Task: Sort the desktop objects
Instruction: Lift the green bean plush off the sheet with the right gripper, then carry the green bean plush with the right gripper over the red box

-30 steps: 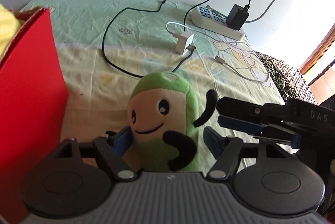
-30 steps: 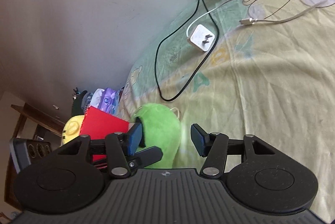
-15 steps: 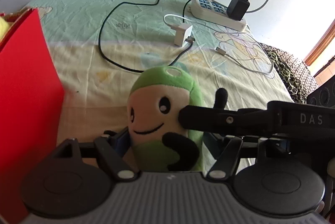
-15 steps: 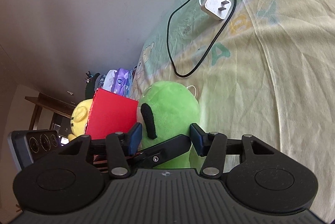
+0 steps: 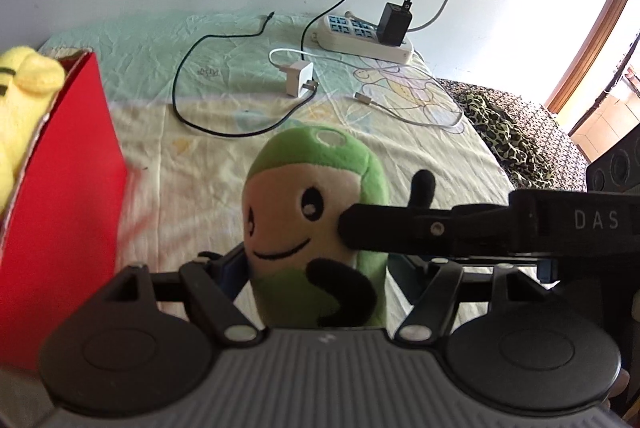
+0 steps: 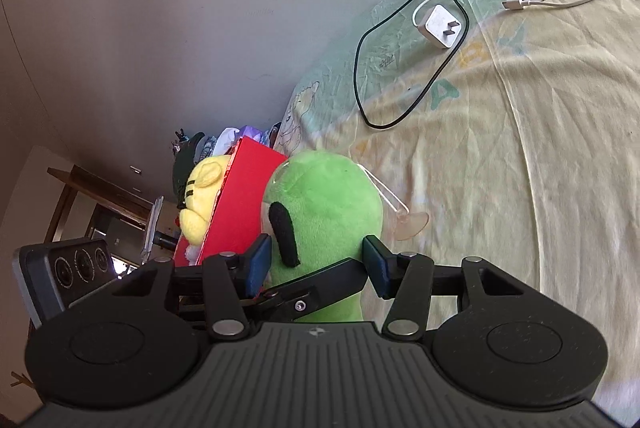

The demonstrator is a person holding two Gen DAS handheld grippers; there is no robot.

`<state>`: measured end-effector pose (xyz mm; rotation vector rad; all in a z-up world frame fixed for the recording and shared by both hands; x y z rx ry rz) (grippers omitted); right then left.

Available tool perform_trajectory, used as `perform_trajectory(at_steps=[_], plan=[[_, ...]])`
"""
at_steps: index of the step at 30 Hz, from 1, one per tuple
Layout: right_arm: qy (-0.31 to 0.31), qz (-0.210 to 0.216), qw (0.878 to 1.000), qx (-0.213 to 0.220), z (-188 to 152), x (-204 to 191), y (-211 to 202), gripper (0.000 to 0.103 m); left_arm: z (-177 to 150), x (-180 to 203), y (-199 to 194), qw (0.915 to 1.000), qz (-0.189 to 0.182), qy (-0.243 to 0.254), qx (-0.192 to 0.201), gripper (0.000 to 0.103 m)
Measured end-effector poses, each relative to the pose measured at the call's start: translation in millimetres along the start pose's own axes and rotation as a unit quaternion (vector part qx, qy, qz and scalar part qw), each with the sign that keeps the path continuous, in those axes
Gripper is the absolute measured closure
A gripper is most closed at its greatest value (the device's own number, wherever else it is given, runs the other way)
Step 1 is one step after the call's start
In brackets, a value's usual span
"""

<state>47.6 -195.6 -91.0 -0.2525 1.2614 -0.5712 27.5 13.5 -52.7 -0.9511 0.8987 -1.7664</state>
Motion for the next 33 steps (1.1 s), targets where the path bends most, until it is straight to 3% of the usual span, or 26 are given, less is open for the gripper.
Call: perform_trajectory(at_steps=[9, 16, 27, 33], plan=[[0.007, -0.033, 0.999, 0.02, -53, -31, -11, 0.05, -42, 5, -30, 0.999, -0.034, 0.031, -0.002, 0.033], [0.02, -0.048, 0.996, 0.076, -87, -66, -9, 0.049, -59, -5, -64, 0.9943, -0.056, 0.09, 0.016, 0.033], [-0.057, -0.054, 0.988, 0.131, -94, -159, 49, 0.049, -69, -86, -143, 0.9887, -0.059, 0.105, 0.09, 0.033], [-0.086, -0.039, 0.985, 0.147, -84, -191, 88, 0.049, -69, -131, -172, 0.9855, -0.043, 0.108, 0.123, 0.033]])
Point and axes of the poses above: each gripper's, at about its wrist camera, not at the fingertips, and y roughly the way its jaws point, x to its right, z to its top, the point moved 1 cm from there along y, roughly the way its jaws point, and after that the axes turned 14 degrees about -x, right-handed, at the moved point
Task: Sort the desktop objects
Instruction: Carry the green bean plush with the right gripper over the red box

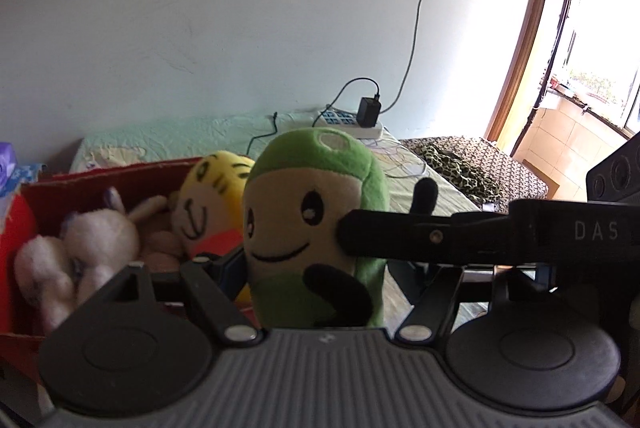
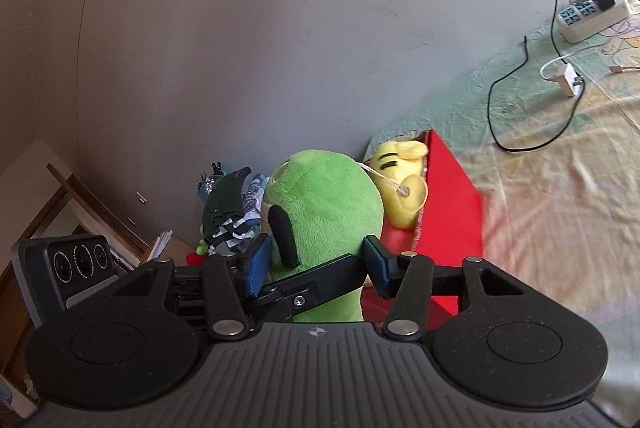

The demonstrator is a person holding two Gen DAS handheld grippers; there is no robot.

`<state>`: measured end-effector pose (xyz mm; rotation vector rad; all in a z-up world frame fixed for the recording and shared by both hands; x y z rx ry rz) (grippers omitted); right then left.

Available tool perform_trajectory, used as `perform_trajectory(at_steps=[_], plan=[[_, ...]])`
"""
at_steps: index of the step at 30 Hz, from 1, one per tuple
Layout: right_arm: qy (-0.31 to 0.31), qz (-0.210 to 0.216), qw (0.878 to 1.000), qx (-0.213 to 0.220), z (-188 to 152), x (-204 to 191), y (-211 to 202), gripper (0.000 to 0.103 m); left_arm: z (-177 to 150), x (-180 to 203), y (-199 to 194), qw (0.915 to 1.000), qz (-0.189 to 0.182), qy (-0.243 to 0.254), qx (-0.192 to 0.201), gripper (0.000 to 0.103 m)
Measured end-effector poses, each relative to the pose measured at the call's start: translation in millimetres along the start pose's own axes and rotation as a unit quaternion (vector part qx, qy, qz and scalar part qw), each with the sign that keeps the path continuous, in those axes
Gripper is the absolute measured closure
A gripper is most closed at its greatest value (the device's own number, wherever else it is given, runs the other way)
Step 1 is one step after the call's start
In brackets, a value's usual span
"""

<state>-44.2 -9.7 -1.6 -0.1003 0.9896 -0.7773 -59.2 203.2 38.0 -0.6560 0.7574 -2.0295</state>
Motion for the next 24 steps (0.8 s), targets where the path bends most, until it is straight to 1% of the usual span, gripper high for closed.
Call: perform_trajectory(at_steps=[7, 11, 14, 17, 24], plan=[[-0.021, 0.01, 1.0, 0.002, 8, -30, 40, 0.049, 1, -46, -22, 0.9995, 0.016, -0.008, 0.025, 0.032], [-0.024, 0.012, 1.0, 0.004, 15, -38, 61, 0.049, 5, -72, -24, 0.999, 0.022, -0.015, 0.036, 0.032], [-0.016, 0.011, 1.0, 0.002, 19, -38, 74, 0.049, 8, -91, -18, 0.9988, 0.022, -0.026, 0.036, 0.032], [-0.014, 0.001, 1.0, -0.002, 23, -34, 87, 0.049, 8, -105, -8, 0.9987, 0.017, -0.037, 0.03, 0.032], [0.0, -0.032, 0.999, -0.012, 24, -19, 105, 0.049, 7, -126, 22, 0.9985, 0.007, -0.054, -0.006, 0.032]])
Point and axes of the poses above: each gripper's, at about its wrist camera, not at the fingertips, and y roughly the way its jaws point, x to its right, z to its top, the point moved 1 cm from there along y, roughly the way its jaws point, and after that the axes turned 14 degrees about -x, right-handed, at the moved point
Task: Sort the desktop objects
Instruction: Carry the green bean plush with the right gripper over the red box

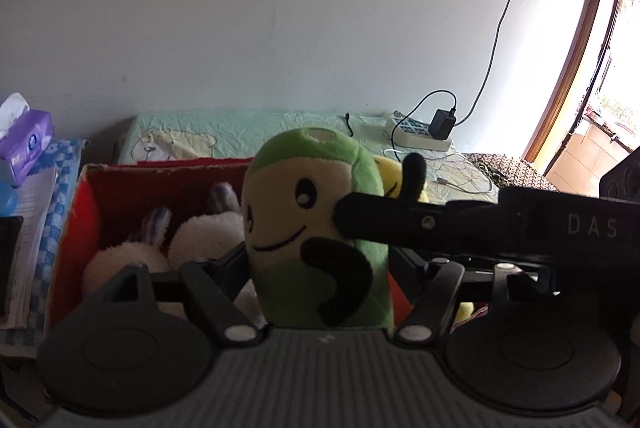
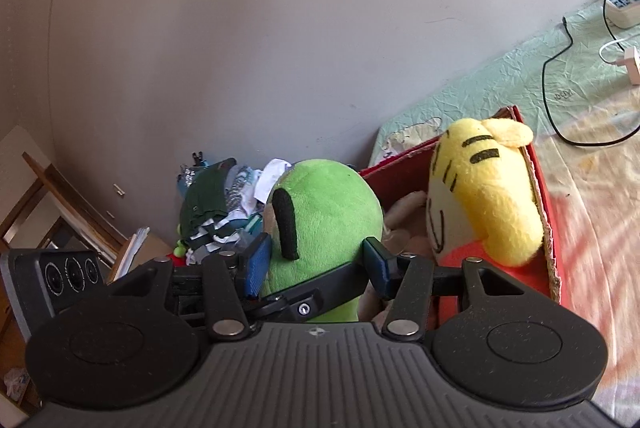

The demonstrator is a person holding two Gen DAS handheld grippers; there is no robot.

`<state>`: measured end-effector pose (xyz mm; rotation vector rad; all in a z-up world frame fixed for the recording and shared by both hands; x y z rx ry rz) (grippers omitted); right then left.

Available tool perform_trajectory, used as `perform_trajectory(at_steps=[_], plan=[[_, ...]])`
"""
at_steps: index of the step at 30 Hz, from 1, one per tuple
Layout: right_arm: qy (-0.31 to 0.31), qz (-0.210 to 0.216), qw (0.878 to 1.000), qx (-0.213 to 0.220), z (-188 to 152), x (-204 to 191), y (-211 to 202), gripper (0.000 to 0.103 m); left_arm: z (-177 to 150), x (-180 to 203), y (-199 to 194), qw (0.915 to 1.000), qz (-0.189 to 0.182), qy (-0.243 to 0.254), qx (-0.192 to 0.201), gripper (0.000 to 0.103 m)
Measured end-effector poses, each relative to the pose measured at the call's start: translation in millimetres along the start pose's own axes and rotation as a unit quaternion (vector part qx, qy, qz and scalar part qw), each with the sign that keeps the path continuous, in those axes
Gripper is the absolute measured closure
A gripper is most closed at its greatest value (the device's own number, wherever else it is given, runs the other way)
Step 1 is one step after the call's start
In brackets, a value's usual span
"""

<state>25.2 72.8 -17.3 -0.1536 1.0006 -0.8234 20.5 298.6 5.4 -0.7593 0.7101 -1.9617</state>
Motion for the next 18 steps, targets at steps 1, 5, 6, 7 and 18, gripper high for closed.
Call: perform_trajectory(at_steps=[1, 5, 6, 7, 18], plan=[[0.002, -0.003, 1.0, -0.001, 1, 2, 1, 0.049, 0, -2, 4, 1.0, 0.001, 0.001, -0.004, 0.032], [-0.008, -0.038, 0.999, 0.004, 1, -2, 13, 0.049, -1, -8, 16, 0.9997, 0.001, -0.002, -0.022, 0.032], [-0.008, -0.04, 0.999, 0.007, 1, 0, 13, 0.049, -1, -9, 18, 0.9997, 0.001, -0.002, -0.023, 0.032], [-0.004, -0.039, 0.999, 0.01, 1, 2, 13, 0.049, -2, -9, 18, 0.9997, 0.002, -0.001, -0.024, 0.032], [-0.007, -0.064, 0.998, -0.012, -1, 10, 28, 0.058, -3, -9, 33, 0.9992, 0.012, 0.0, -0.037, 0.028]])
Point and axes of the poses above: each gripper's, at about its wrist camera, not at the fingertips, and y roughly the way its jaws point, x to its right, z to its top, the point moved 1 cm from there along y, roughly the way its jaws point, and after that the axes turned 14 degrees about -x, right-handed, at the moved point
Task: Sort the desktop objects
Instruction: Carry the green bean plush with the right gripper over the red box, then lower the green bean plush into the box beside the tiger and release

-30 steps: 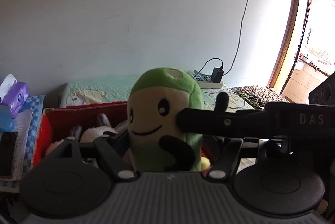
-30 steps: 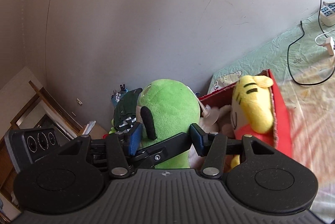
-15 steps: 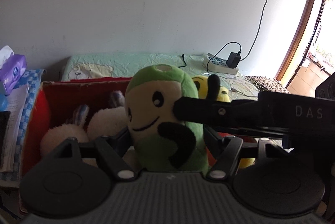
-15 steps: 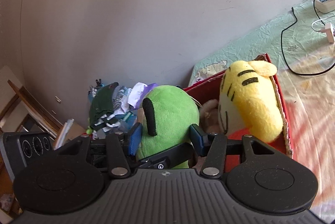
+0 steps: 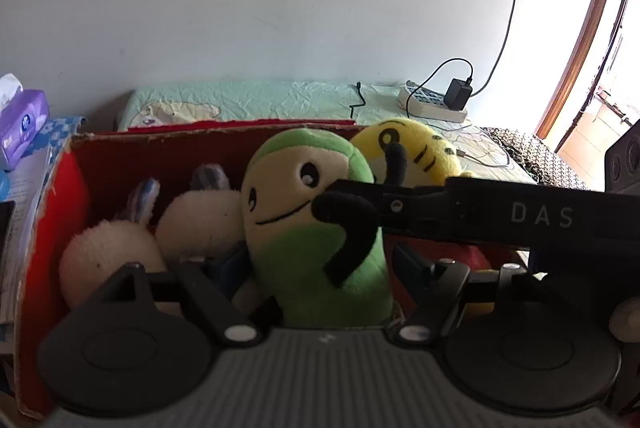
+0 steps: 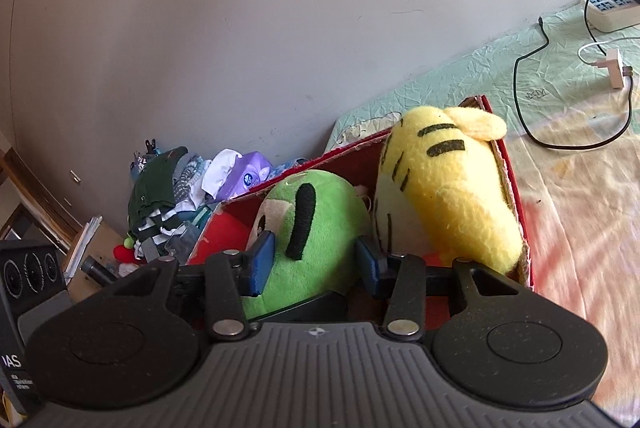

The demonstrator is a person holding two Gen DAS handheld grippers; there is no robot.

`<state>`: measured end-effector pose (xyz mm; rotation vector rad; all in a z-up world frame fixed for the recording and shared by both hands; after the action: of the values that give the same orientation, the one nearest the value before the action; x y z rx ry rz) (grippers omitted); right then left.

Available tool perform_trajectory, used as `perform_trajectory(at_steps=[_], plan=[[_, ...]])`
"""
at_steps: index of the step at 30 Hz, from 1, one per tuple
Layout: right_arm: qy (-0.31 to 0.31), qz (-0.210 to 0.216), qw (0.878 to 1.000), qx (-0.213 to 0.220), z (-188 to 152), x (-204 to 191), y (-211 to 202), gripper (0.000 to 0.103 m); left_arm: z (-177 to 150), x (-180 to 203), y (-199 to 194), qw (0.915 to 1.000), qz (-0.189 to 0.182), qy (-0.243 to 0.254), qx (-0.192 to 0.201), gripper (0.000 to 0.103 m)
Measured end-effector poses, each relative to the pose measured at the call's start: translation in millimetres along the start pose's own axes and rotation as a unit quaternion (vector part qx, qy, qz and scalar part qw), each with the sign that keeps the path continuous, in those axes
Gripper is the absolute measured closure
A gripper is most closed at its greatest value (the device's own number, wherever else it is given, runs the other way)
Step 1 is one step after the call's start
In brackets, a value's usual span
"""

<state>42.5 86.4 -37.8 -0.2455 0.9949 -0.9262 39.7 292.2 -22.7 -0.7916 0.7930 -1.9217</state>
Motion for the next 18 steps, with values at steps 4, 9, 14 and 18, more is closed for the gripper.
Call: perform_trajectory(at_steps=[4, 9, 14, 18], plan=[[0.005, 0.0, 1.0, -0.01, 2, 4, 3, 0.058, 0, -1, 2, 1.0, 0.005, -0.001, -0.003, 0.028], [0.016, 0.014, 1.0, -0.017, 1, 7, 0, 0.056, -1, 1, -4, 0.9999, 0.007, -0.008, -0.005, 0.021], [0.016, 0.001, 1.0, -0.003, -3, -4, -15, 0.046, -3, 8, -19, 0.9996, 0.028, -0.002, 0.006, 0.01], [0.012, -0.021, 1.0, 0.018, -8, -13, -30, 0.04, -3, 12, -25, 0.9985, 0.053, -0.011, -0.002, 0.009]])
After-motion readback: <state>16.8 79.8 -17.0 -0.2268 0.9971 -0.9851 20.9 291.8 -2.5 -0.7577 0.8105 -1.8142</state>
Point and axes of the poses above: each gripper's, at about its wrist camera, not at the fingertips, and y roughly the way its jaws point, x to its right, z to its top, the point moved 1 cm from there along y, roughly the way its jaws point, and after that the axes turned 14 degrees about -x, right-handed, at the moved point
